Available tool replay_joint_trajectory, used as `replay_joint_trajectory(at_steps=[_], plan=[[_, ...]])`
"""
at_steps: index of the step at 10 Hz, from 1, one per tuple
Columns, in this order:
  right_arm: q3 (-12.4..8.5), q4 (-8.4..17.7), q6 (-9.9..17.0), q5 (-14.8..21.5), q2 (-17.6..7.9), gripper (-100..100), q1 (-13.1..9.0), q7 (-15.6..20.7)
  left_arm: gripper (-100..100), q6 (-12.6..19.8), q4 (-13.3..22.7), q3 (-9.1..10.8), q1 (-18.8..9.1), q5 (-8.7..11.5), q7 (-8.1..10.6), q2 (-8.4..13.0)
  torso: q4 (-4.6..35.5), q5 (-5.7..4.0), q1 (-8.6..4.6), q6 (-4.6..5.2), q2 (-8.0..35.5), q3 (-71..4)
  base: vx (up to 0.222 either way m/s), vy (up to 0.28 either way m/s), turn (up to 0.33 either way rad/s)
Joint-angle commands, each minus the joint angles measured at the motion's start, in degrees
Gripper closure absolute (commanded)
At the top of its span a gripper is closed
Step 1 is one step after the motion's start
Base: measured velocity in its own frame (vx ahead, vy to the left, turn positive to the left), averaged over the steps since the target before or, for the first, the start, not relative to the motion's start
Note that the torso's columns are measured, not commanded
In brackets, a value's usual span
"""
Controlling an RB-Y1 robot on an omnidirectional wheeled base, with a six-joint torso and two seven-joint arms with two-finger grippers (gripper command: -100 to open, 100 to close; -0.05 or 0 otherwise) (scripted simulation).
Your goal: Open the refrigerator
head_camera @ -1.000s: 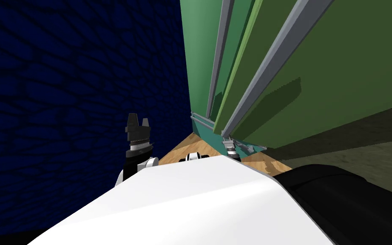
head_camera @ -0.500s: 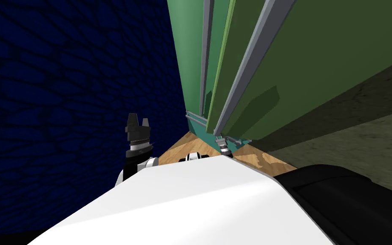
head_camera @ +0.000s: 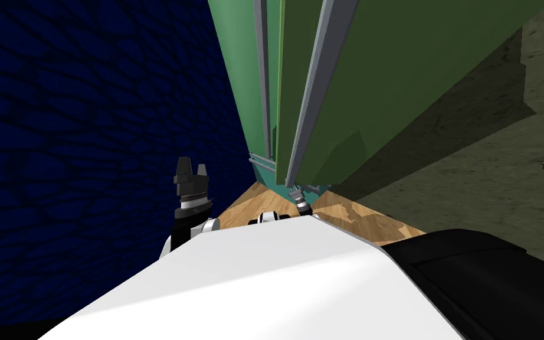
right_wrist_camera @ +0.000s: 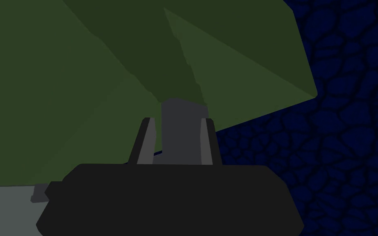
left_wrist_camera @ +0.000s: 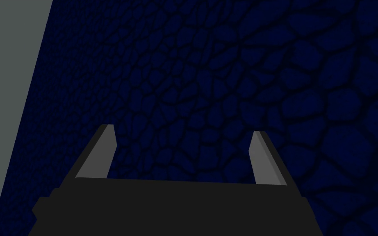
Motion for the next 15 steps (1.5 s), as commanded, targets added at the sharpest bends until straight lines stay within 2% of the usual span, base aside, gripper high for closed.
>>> replay_joint_trajectory(at_steps=[1,2,3,5,6,7,8,11,12,13,15], plan=[[2.8,0.8,-0.6,4.3,1.5,100,-3.5,-2.2,0,0.0,0.0,-0.01,0.0,0.0,0.00,0.0,0.0,0.00,0.06,-0.03,0.0,0.0,-0.106,-0.121,-0.183],[2.8,0.8,-0.6,5.3,1.5,100,-3.5,-2.2,0,0.0,0.0,0.00,0.0,0.0,0.00,0.0,0.0,-0.04,0.01,-0.06,0.0,0.0,-0.090,-0.109,-0.093],[4.6,1.4,-0.6,7.4,2.3,100,-5.4,-3.8,0,0.0,0.0,-0.01,0.0,0.0,0.00,0.0,0.1,0.01,0.11,-0.08,0.0,0.0,-0.099,-0.148,-0.218],[4.6,1.4,-0.6,8.4,2.3,100,-5.4,-3.8,0,0.0,0.0,-0.01,0.0,0.0,0.00,0.0,0.2,0.01,0.15,-0.04,0.2,0.1,-0.051,-0.077,-0.039],[6.5,2.0,-0.6,11.4,3.1,100,-7.3,-5.4,0,0.0,0.0,-0.02,0.0,0.0,0.00,0.0,0.2,0.03,0.33,-0.09,0.1,0.1,-0.061,-0.081,-0.210],[8.2,2.6,-0.6,12.9,3.9,100,-8.8,-7.0,0,0.0,0.0,-0.01,0.0,0.0,0.00,0.0,0.2,-0.01,0.26,-0.20,0.2,0.1,-0.155,-0.186,-0.327],[8.3,2.6,-0.6,14.6,3.9,100,-9.2,-7.0,0,0.0,0.0,0.00,0.0,0.0,0.00,0.0,0.2,-0.12,-0.06,-0.15,0.6,0.4,-0.119,-0.166,-0.092],[8.3,2.6,-0.6,14.6,3.9,100,-9.2,-7.0,0,0.0,0.0,-0.02,0.0,0.0,0.00,0.0,0.4,0.02,0.59,-0.23,0.0,0.0,-0.011,-0.020,0.005],[8.0,4.1,0.1,14.8,3.5,100,-8.4,-6.7,0,0.0,0.0,-0.02,0.0,0.0,0.00,0.0,0.3,-0.01,0.59,-0.33,0.1,0.0,0.016,0.003,-0.017],[9.4,3.9,-0.9,15.3,2.5,100,-8.9,-8.0,0,0.0,0.0,-0.02,0.0,0.0,0.00,0.0,0.1,-0.09,0.33,-0.28,0.1,0.1,-0.019,-0.149,0.118],[10.2,3.7,-1.5,15.5,2.0,100,-9.2,-8.7,0,0.0,0.0,-0.01,0.0,0.0,0.00,0.0,0.0,-0.28,-0.31,-0.12,0.3,0.2,-0.087,-0.175,0.134]])
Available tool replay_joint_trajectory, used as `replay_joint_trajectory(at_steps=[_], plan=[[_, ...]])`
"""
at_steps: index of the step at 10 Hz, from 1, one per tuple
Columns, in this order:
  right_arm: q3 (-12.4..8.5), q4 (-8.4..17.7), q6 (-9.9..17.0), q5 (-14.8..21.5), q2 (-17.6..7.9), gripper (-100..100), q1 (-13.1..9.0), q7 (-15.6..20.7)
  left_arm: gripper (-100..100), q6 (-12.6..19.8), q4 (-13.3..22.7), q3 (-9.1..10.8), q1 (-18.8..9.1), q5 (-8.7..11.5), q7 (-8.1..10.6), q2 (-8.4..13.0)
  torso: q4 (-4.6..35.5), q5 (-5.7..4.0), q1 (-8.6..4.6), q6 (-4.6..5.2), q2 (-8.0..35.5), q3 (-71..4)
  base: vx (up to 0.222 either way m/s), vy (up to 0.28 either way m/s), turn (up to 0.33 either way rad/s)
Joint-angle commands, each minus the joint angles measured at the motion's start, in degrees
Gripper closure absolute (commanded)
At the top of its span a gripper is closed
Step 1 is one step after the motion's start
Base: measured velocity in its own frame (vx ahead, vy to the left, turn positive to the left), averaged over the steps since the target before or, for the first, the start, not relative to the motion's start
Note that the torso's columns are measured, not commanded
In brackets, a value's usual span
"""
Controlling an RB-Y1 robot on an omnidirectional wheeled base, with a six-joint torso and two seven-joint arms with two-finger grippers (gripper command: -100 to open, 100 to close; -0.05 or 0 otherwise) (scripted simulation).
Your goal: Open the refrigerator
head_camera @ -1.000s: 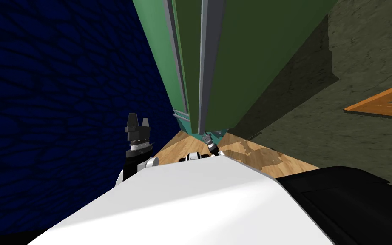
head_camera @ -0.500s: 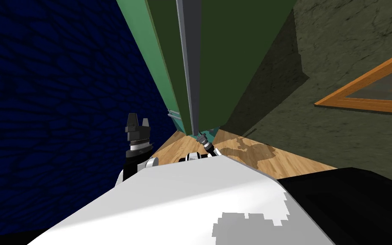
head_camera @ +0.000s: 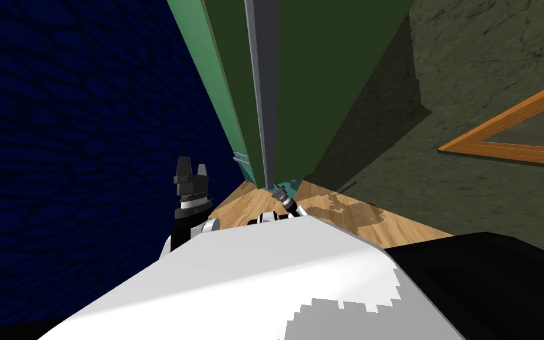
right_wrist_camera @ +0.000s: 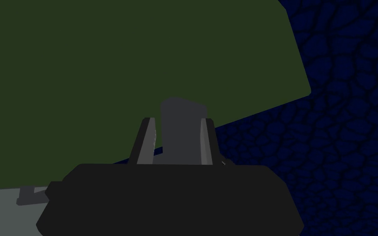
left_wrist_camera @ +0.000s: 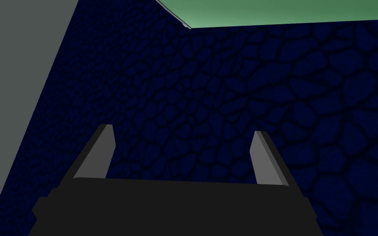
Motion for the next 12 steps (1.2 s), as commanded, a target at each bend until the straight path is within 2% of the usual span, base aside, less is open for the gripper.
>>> replay_joint_trajectory(at_steps=[1,3,5,6,7,12], plan=[[1.8,-0.5,-2.1,0.4,-1.1,100,-0.9,-1.7,0,0.0,0.0,0.00,0.0,0.0,0.00,0.0,0.1,0.04,0.07,0.11,0.1,0.0,-0.131,-0.183,0.103],[3.4,-0.8,-3.3,0.8,-2.0,100,-1.5,-3.2,0,0.0,0.0,0.00,0.0,0.0,0.00,0.0,0.2,0.06,0.17,0.03,0.0,0.0,-0.156,-0.213,0.116],[3.4,-0.8,-3.3,0.8,-2.0,100,-1.5,-3.2,0,0.0,0.0,0.00,0.0,0.0,0.00,0.0,0.4,0.13,0.53,-0.02,-0.2,-0.2,-0.062,-0.101,0.011],[4.2,-1.0,-3.9,1.1,-2.5,100,-1.8,-3.9,0,0.0,0.0,-0.01,0.0,0.0,0.00,0.0,0.3,0.21,0.85,-0.08,-0.5,-0.4,-0.036,-0.046,0.061],[3.6,-1.1,-0.4,1.6,-3.2,-100,-2.2,-5.2,0,0.0,0.0,-0.01,0.0,0.0,0.00,0.0,0.3,0.18,0.73,-0.16,-0.4,-0.4,-0.063,-0.041,0.017],[3.4,-4.1,5.1,2.1,-4.1,-100,-6.2,-9.6,0,0.0,0.0,-0.01,0.0,0.0,0.00,0.0,0.0,0.02,0.13,0.05,-0.6,-0.4,-0.071,0.001,0.003]])
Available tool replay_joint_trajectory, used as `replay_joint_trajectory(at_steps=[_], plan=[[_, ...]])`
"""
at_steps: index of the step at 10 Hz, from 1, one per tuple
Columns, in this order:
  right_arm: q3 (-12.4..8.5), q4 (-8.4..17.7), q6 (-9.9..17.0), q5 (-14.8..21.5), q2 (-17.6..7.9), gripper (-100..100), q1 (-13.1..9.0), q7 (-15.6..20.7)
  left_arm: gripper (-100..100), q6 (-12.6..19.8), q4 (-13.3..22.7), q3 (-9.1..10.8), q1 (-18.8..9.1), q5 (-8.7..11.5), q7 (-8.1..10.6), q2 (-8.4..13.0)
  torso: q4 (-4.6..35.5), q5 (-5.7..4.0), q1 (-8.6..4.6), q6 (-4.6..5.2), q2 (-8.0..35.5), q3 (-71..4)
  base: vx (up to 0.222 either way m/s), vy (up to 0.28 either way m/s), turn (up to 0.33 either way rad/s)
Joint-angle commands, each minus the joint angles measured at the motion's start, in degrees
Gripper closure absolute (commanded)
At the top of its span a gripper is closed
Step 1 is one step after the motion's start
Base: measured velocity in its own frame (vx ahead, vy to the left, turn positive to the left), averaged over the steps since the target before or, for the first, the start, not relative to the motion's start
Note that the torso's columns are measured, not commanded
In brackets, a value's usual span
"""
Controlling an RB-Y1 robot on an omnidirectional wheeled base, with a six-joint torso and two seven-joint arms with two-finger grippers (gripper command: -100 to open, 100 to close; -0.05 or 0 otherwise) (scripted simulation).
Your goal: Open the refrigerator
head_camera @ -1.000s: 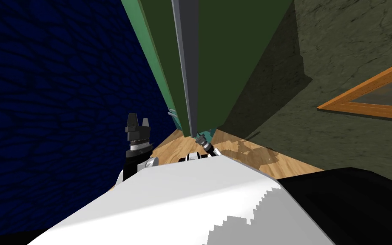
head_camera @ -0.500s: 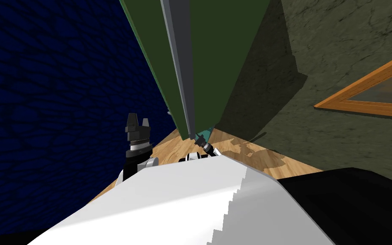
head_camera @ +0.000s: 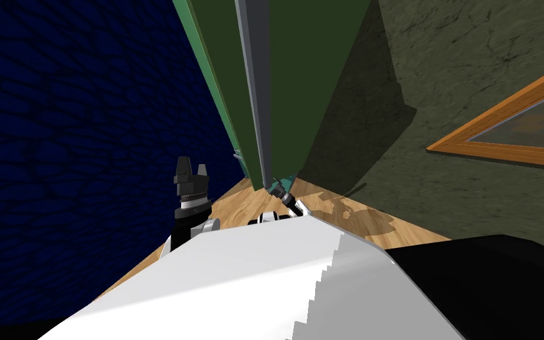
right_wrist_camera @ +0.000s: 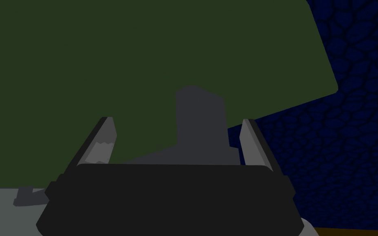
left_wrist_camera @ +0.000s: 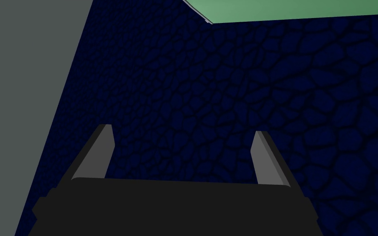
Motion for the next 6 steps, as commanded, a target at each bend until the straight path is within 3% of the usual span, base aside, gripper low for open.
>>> replay_joint_trajectory(at_steps=[1,6], plan=[[-0.1,-2.4,2.8,0.1,0.0,-100,-2.4,-2.5,0,0.0,0.0,0.00,0.0,0.0,0.00,0.0,0.2,-0.01,-0.09,0.07,0.2,0.1,-0.062,-0.002,0.005],[-0.1,-3.6,5.0,0.3,-0.4,-100,-3.9,-4.3,0,0.0,0.0,0.00,0.0,0.0,0.00,0.0,0.6,-0.01,-0.14,0.14,0.5,0.2,-0.027,-0.003,0.004]])
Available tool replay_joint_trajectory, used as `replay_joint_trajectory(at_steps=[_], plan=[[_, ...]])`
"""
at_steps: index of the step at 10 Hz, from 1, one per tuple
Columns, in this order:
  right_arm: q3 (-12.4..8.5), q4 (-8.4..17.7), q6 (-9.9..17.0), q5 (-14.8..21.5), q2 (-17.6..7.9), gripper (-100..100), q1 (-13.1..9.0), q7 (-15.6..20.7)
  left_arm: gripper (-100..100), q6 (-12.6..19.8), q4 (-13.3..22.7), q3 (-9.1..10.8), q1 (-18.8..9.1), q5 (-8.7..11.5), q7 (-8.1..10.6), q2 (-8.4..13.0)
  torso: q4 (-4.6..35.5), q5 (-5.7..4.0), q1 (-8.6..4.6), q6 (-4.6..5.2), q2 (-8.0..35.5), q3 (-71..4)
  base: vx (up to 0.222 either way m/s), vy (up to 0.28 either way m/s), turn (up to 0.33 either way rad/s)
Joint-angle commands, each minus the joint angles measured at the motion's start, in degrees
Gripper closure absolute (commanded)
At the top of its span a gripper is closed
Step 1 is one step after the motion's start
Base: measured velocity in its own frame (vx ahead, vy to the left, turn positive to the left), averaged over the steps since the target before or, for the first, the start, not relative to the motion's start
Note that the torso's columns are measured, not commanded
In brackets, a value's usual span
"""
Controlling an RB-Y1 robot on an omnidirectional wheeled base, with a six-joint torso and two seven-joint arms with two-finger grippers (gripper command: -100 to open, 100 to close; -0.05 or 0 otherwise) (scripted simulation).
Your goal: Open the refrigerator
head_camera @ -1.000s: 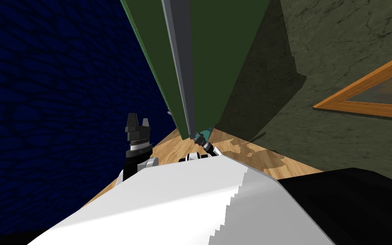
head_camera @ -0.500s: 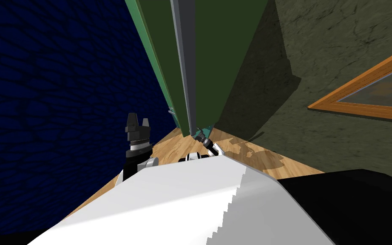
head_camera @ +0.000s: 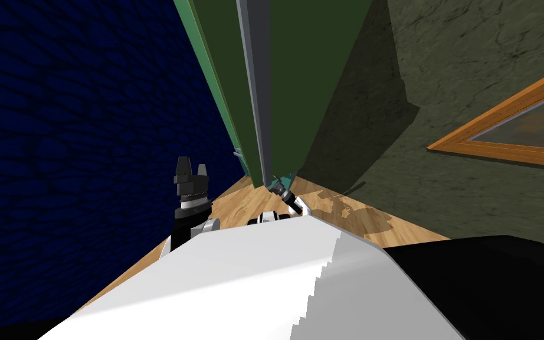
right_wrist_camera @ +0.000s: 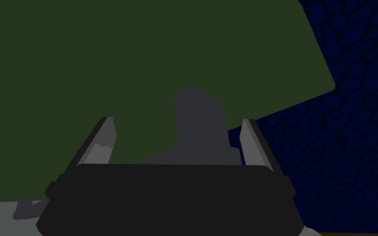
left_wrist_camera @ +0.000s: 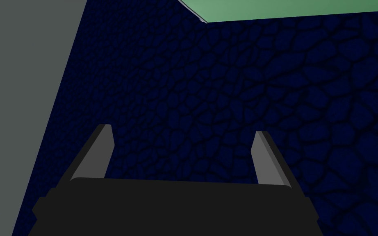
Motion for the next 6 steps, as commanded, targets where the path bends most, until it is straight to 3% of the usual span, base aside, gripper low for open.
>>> replay_joint_trajectory(at_steps=[1,2,3,4,6], plan=[[-0.4,-1.8,0.7,-0.4,0.4,-100,-2.1,-1.2,0,0.0,0.0,0.00,0.0,0.0,0.00,0.0,0.1,-0.02,-0.09,0.06,0.1,0.0,-0.024,-0.002,-0.016],[-0.4,-1.8,0.7,-0.4,0.4,-100,-2.1,-1.2,0,0.0,0.0,0.00,0.0,0.0,0.00,0.0,0.1,-0.03,-0.07,-0.01,0.2,0.1,-0.009,0.002,0.011],[0.1,-0.7,1.5,0.3,-0.3,-100,-0.6,-1.0,0,0.0,0.0,0.00,0.0,0.0,0.00,0.0,0.2,-0.02,-0.08,0.04,0.2,0.1,0.007,0.007,0.014],[0.2,-0.4,1.8,0.4,-0.4,0,-0.5,-1.1,0,0.0,0.0,0.00,0.0,0.0,0.00,0.0,-0.2,-0.02,-0.04,-0.01,0.1,0.1,0.008,0.005,0.003],[0.2,0.0,2.1,0.6,-0.6,0,-0.2,-1.0,0,0.0,0.0,0.00,0.0,0.0,0.00,0.0,-0.7,0.02,0.17,-0.15,-0.4,-0.1,0.000,0.000,0.000]])
